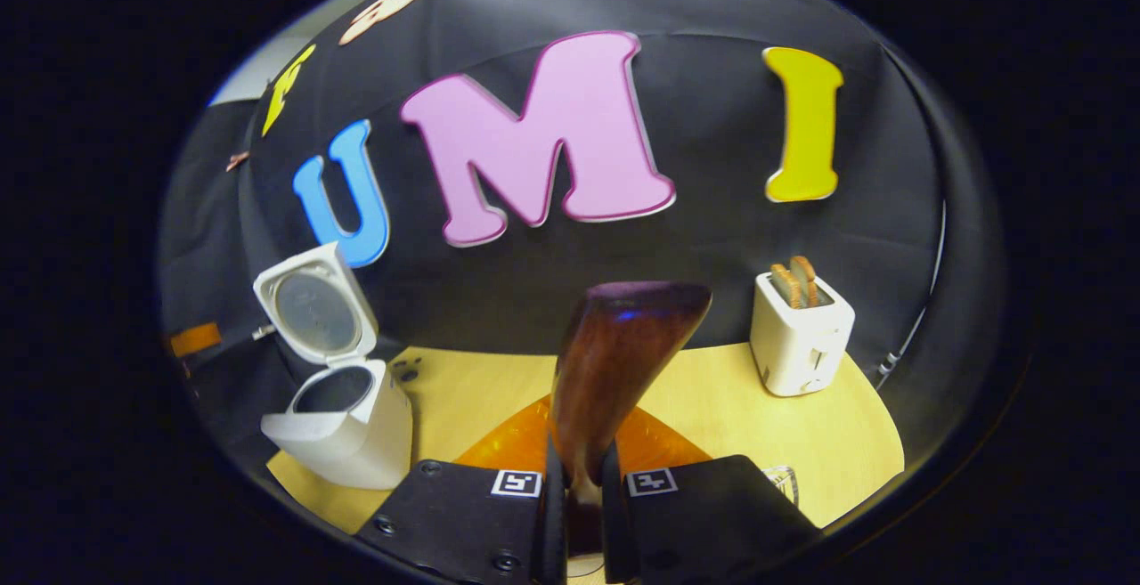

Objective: Close the left gripper, press the button to open the rice cooker; take a wooden spoon from the chopstick holder with the right hand, scoop a spoonful of rice and pour it into the rice cooker, then put the wooden spoon back into the chopstick holder.

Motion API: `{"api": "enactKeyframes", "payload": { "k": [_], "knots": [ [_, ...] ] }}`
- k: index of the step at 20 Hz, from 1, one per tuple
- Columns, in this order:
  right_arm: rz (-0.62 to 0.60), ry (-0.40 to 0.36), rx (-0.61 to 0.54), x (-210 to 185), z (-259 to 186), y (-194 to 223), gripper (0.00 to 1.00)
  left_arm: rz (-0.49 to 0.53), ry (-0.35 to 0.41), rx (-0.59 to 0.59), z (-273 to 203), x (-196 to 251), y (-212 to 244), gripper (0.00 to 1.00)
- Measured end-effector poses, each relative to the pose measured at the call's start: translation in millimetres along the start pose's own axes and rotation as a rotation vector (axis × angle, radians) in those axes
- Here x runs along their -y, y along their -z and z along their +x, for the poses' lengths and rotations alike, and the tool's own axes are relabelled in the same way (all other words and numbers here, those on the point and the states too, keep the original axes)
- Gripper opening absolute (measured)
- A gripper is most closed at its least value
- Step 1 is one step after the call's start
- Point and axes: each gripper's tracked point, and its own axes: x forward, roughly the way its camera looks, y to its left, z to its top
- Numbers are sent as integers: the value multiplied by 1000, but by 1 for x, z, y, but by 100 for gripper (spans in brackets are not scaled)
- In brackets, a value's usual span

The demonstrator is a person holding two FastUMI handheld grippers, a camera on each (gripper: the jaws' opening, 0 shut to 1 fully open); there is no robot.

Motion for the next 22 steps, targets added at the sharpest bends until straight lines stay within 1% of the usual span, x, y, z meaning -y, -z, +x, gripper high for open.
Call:
{"api": "enactKeyframes", "payload": {
  "k": [4,9,14,15,17,19,22],
  "knots": [
    [-80,18,-63,-16,12,38,20,10,14,-4,1,-8,-1,95],
    [-213,79,-142,-20,26,81,20,9,32,-14,8,-25,-1,95],
    [-269,146,-220,-20,37,120,20,23,68,-19,19,-36,-3,95],
    [-253,152,-241,-22,39,130,20,24,74,-19,21,-38,-2,95],
    [-143,150,-264,-34,41,148,20,25,85,-22,26,-43,-2,95],
    [-39,154,-261,-48,44,150,20,27,95,-24,31,-47,-1,95],
    [48,138,-252,-68,50,150,20,27,101,-25,36,-54,-2,95]
  ]
}}
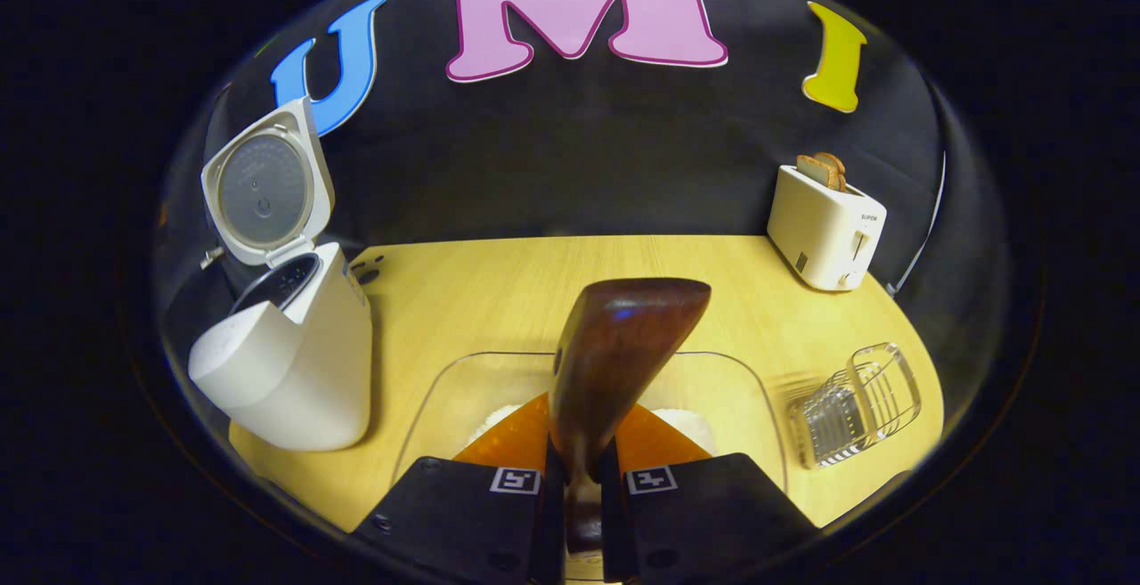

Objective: Close the left gripper, press the button to open the rice cooker; take a wooden spoon from the chopstick holder with the right hand, scoop a spoonful of rice and pour it into the rice cooker, then put the wooden spoon back into the chopstick holder.

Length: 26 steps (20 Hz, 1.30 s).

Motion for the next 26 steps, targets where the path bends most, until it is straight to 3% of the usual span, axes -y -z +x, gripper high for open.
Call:
{"api": "enactKeyframes", "payload": {
  "k": [5,8,9,14,20,26],
  "knots": [
    [203,-41,-15,-15,5,-2,20,-14,4,1,3,-6,1,95],
    [427,-80,-26,-17,6,-1,20,-15,2,5,1,-6,-1,92],
    [497,-79,-31,-13,5,0,20,-15,1,7,0,-5,-1,95],
    [759,-85,14,22,-6,-7,20,-8,0,16,-7,0,-5,95],
    [875,-84,161,68,-36,-37,20,-8,20,36,-16,11,-13,95],
    [894,-108,226,71,-57,-81,20,-9,39,69,-16,15,-19,95]
  ]
}}
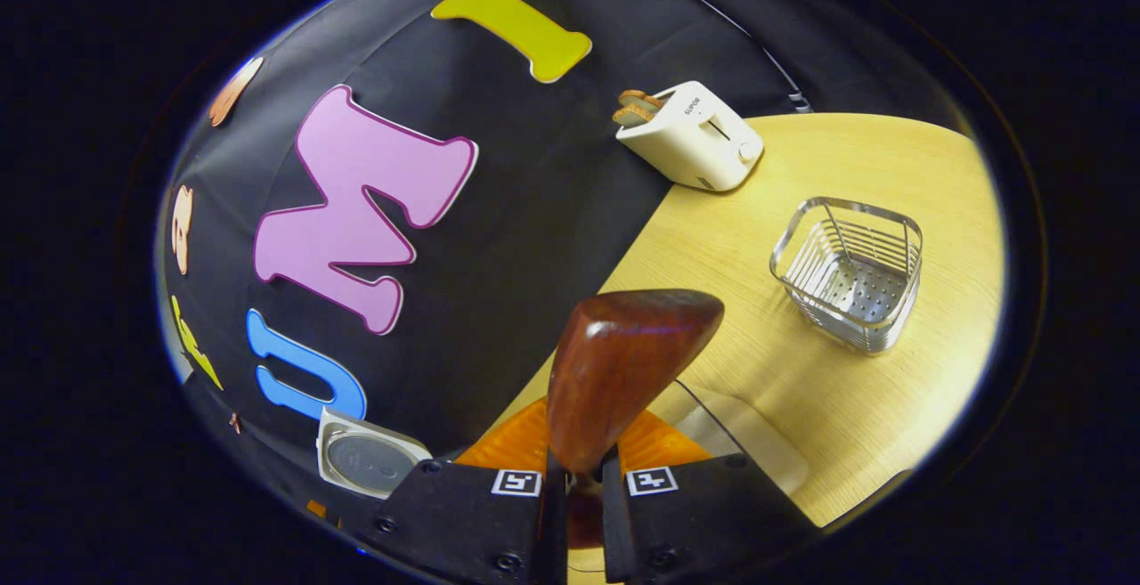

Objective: Close the left gripper, press the button to open the rice cooker; take a wooden spoon from the chopstick holder with the right hand, scoop a spoonful of rice and pour it into the rice cooker, then put the wooden spoon back into the chopstick holder.

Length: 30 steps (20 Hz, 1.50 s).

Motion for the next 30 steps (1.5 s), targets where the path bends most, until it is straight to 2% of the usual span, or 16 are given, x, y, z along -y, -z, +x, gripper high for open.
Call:
{"api": "enactKeyframes", "payload": {
  "k": [5,6,8,10,13,21,30],
  "knots": [
    [-79,-109,0,-78,4,-6,20,-17,8,16,2,-3,2,95],
    [-106,-149,-15,-110,11,0,20,-33,3,19,1,-7,5,95],
    [-124,-217,-53,-160,14,22,20,-51,-7,24,-2,-14,9,95],
    [-144,-257,-89,-192,26,41,20,-58,-19,22,-6,-21,14,95],
    [-224,-336,-190,-257,39,110,20,-95,-69,28,-23,-45,20,95],
    [-366,-392,-259,-317,69,194,20,-142,-136,25,-42,-68,33,95],
    [-702,-420,-260,-332,88,266,19,-180,-192,15,-52,-101,47,95]
  ]
}}
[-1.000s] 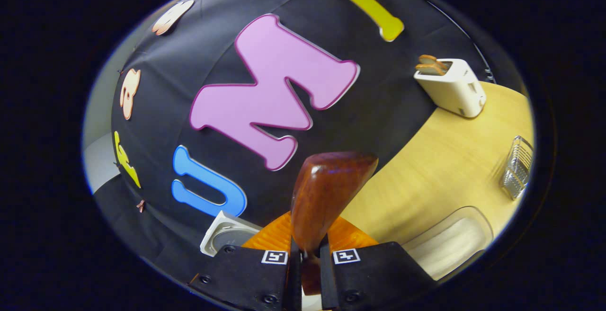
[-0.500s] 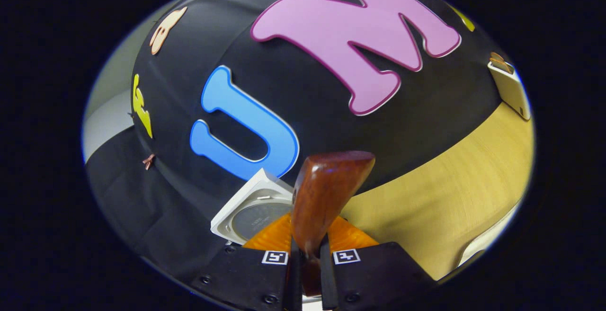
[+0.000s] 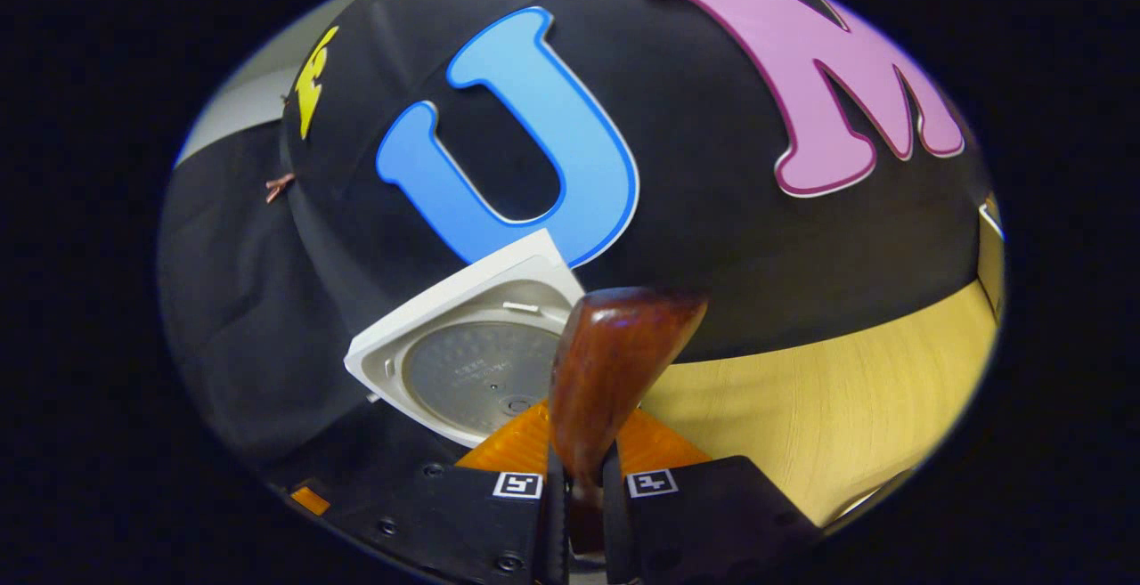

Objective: Close the left gripper, press the button to open the rice cooker; take a wooden spoon from the chopstick holder with the right hand, scoop a spoonful of rice and pour it into the rice cooker, then put the wooden spoon back into the chopstick holder.

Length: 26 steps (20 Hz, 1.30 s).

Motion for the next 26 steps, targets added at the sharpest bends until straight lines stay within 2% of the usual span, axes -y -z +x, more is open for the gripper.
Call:
{"api": "enactKeyframes", "payload": {
  "k": [5,15,20,26],
  "knots": [
    [-182,-26,-10,-22,8,11,19,-1,-3,-13,-1,-4,5,95],
    [-719,-121,-21,-71,10,43,20,-35,-14,-25,-8,-14,13,95],
    [-907,-156,20,-94,2,49,20,-54,-16,-25,-9,-15,15,95],
    [-1049,-155,54,-100,-4,50,20,-51,-8,-28,-13,-11,15,95]
  ]
}}
